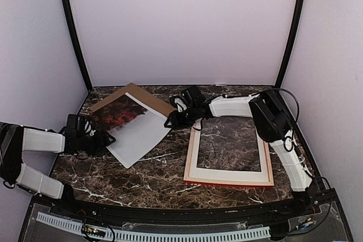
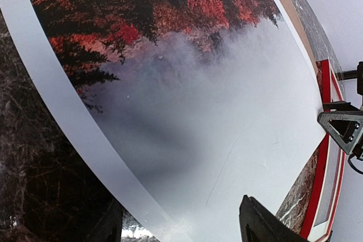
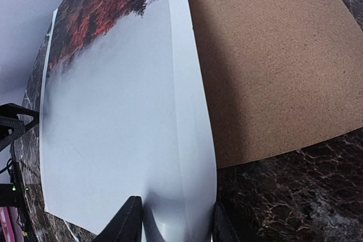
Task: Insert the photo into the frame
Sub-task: Pick up the photo from the backboard, then turn over the photo.
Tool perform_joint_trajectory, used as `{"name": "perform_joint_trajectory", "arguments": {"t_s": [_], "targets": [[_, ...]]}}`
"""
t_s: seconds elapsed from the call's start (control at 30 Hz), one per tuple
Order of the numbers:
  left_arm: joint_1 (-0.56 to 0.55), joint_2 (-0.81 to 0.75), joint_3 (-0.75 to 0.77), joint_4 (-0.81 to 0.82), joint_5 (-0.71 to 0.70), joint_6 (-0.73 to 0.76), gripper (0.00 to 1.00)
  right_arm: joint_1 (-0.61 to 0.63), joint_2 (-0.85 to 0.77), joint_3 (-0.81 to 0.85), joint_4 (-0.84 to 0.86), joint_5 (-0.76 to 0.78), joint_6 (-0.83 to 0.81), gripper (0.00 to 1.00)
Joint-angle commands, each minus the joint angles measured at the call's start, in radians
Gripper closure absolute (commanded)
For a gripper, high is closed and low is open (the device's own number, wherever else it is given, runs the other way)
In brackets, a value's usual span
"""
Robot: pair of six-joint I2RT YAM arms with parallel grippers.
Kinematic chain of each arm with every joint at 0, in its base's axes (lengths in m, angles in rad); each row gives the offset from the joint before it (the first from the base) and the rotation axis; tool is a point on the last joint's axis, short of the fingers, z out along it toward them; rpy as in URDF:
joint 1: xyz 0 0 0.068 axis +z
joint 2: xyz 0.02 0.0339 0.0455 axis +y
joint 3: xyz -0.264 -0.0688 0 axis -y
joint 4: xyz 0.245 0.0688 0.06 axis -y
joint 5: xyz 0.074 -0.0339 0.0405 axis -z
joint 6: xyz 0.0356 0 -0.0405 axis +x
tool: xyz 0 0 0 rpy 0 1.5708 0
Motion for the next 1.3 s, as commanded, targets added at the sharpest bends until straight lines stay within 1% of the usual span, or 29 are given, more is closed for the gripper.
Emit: {"name": "perform_joint_trajectory", "arguments": {"t_s": [0.0, 0.2, 0.37, 0.47, 0.63, 0.8, 0.93, 1.0, 1.07, 1.17, 1.27], "targets": [[0.002, 0.011, -0.034, -0.04, 0.017, -0.009, 0.27, -0.006, -0.028, -0.032, 0.038, -0.057, 0.034, 0.6], [0.003, 0.01, -0.041, -0.034, 0.015, -0.008, 0.27, -0.011, -0.034, -0.04, 0.049, -0.072, 0.042, 0.66], [0.003, 0.001, -0.042, -0.039, 0.01, -0.006, 0.27, -0.017, -0.061, -0.073, 0.072, -0.086, 0.048, 0.74], [0.002, -0.015, -0.044, -0.045, 0.011, -0.007, 0.27, -0.022, -0.092, -0.092, 0.077, -0.094, 0.046, 0.8], [0.003, -0.06, -0.052, -0.061, 0.021, -0.024, 0.24, -0.026, -0.181, -0.142, 0.102, -0.096, 0.052, 0.85], [0.003, -0.078, -0.07, -0.041, 0.057, -0.057, 0.23, -0.029, -0.274, -0.232, 0.181, -0.106, 0.104, 0.87], [0.003, -0.059, -0.116, 0.054, 0.128, -0.126, 0.22, -0.026, -0.322, -0.314, 0.282, -0.135, 0.175, 0.9], [0.002, -0.046, -0.157, 0.118, 0.161, -0.185, 0.22, -0.021, -0.342, -0.354, 0.325, -0.142, 0.208, 0.91], [-0.005, -0.044, -0.178, 0.161, 0.185, -0.216, 0.22, -0.016, -0.359, -0.386, 0.341, -0.141, 0.221, 0.91], [-0.046, -0.056, -0.194, 0.183, 0.172, -0.251, 0.22, -0.007, -0.394, -0.434, 0.349, -0.125, 0.229, 0.91], [-0.095, -0.085, -0.214, 0.185, 0.129, -0.305, 0.22, 0.003, -0.427, -0.481, 0.35, -0.098, 0.233, 0.91]]}}
